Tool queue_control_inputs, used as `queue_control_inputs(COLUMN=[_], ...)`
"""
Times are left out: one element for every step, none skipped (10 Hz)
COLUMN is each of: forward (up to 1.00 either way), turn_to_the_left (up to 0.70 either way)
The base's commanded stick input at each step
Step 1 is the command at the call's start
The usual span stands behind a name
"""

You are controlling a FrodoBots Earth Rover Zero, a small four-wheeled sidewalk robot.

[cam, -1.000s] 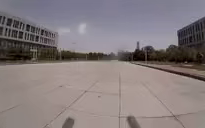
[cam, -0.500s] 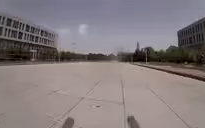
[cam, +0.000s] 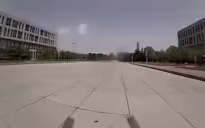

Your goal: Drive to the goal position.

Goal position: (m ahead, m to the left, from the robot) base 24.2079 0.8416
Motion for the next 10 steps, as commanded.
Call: queue_control_inputs(forward=[0.7, 0.7, 0.7, 0.7, 0.7, 0.7, 0.7, 0.7, 0.7, 0.7], turn_to_the_left=[0.01, 0.01, 0.01, 0.01, 0.01, 0.01, 0.01, 0.01, 0.01, 0.01])
